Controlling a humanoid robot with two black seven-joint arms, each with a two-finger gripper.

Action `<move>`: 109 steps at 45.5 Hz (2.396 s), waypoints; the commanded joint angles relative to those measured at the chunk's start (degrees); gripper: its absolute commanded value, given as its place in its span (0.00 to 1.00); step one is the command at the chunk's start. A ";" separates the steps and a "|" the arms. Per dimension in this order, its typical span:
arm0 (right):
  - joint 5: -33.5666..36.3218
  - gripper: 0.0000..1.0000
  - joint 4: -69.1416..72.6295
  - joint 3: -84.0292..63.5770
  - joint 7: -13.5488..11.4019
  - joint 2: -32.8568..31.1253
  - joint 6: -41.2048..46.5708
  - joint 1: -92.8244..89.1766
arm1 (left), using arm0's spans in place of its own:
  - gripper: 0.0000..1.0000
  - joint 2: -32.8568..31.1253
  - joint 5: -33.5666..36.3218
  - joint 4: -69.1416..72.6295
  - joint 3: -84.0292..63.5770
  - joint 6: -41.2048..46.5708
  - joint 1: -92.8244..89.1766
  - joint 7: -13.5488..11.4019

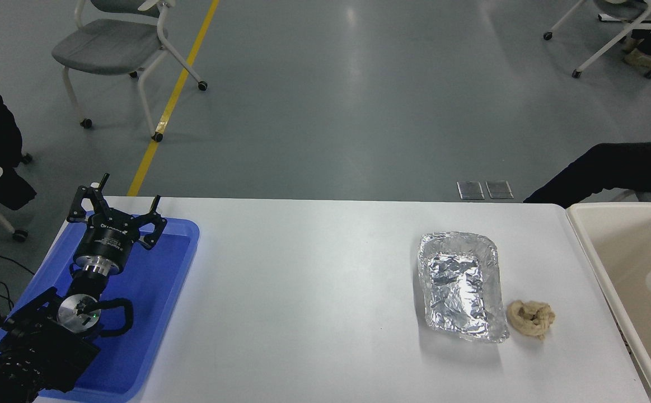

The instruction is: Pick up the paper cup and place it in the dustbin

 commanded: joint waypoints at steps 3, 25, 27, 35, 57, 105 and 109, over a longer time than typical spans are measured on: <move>0.40 1.00 -0.65 3.24 -1.31 1.79 -0.94 -2.24 | 1.00 0.00 0.00 0.02 0.00 0.00 0.02 0.00; 0.31 1.00 1.81 1.83 -1.13 2.93 1.52 2.06 | 1.00 -0.09 0.00 -0.16 0.00 0.00 -0.07 0.00; 0.31 1.00 3.48 1.39 -1.13 2.58 2.48 4.25 | 1.00 -0.09 0.00 -0.16 0.00 0.00 -0.07 0.00; -0.57 1.00 17.09 -7.56 -1.04 -3.47 6.53 18.92 | 1.00 -0.09 0.00 0.02 0.00 0.00 -0.07 0.00; 0.31 1.00 51.99 -24.10 -0.69 -5.15 21.47 52.95 | 1.00 -0.09 0.00 -0.16 0.00 0.00 -0.07 0.00; 33.79 1.00 79.85 -41.85 -0.78 22.88 35.09 95.14 | 1.00 0.09 0.00 0.02 0.00 0.00 0.20 0.00; 34.50 1.00 82.23 -42.29 -0.78 22.97 36.15 98.04 | 1.00 0.09 0.00 0.02 0.00 0.00 0.20 0.00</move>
